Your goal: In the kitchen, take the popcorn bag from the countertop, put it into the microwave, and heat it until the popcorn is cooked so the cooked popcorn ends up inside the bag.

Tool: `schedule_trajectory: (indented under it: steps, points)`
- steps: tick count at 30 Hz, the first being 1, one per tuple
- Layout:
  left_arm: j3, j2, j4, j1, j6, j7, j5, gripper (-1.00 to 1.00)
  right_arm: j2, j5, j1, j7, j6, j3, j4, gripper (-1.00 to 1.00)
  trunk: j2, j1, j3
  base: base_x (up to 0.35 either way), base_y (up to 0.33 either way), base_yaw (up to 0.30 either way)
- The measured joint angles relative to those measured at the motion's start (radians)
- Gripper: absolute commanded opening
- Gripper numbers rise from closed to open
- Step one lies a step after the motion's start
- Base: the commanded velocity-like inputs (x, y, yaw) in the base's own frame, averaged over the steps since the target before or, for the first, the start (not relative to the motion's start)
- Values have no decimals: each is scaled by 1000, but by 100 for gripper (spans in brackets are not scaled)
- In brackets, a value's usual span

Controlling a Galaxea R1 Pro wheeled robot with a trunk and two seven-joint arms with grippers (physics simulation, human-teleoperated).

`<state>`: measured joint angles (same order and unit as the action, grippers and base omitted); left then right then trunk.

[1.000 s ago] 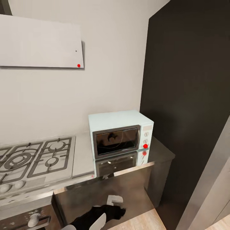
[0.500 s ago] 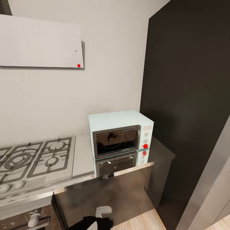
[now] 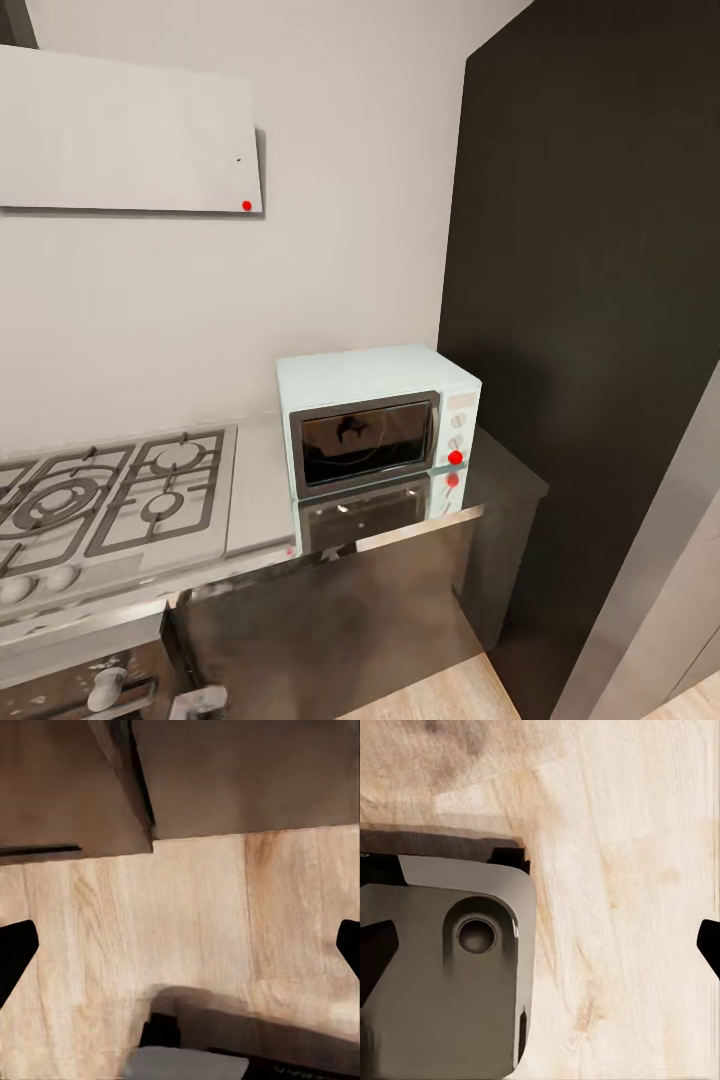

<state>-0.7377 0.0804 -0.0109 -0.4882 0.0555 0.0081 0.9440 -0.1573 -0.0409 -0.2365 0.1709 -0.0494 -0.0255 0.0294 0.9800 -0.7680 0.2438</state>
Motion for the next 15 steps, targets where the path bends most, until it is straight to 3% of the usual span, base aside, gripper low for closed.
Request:
schedule_trajectory:
  steps: [2, 3, 7, 9, 12, 15]
  points:
    - [0, -4, 7, 42, 24, -23, -1, 100, 1, -8, 0, -35, -3, -4, -7, 100, 0, 0, 0, 0, 0, 0]
    - [0, -8, 8, 86, 31, -49, -2, 100, 4, -41, 0, -55, -7, -24, -14, 100, 0, 0, 0, 0, 0, 0]
    - [-1, -20, 8, 174, 30, -86, -3, 100, 52, -93, -2, -65, -26, -48, -97, 100, 0, 0, 0, 0, 0, 0]
    - [-1, -29, 8, 213, 23, -91, -3, 100, 72, -105, -2, -67, -112, -50, -192, 100, 0, 0, 0, 0, 0, 0]
    - [-1, -37, 8, 253, 17, -92, -4, 100, 125, -152, -2, -70, -258, -54, -381, 100, 0, 0, 0, 0, 0, 0]
    - [0, -45, 8, 264, 15, -92, -2, 100, 145, -176, -2, -69, -326, -56, -575, 100, 0, 0, 0, 0, 0, 0]
